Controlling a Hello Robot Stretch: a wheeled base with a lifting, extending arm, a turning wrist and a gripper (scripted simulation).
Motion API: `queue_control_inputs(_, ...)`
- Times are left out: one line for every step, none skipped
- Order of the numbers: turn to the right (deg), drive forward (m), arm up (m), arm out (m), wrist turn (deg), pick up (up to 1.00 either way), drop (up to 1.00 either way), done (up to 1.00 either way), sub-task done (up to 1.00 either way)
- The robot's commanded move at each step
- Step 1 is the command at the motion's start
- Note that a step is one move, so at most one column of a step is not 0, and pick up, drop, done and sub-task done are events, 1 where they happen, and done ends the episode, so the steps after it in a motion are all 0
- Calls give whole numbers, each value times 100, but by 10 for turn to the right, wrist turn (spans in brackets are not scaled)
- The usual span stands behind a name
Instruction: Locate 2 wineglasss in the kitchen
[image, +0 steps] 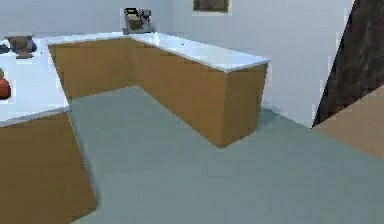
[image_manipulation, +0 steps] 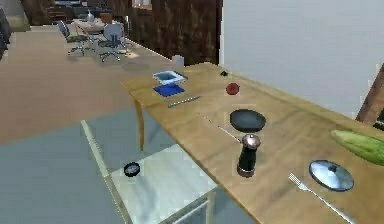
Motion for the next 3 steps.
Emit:
queue_control_inputs(-450,0,0,0,0,0,0,0,0)
queue_control_inputs(-270,0,0,0,0,0,0,0,0)
queue_control_inputs(0,20,0,0,0,0,0,0,0)
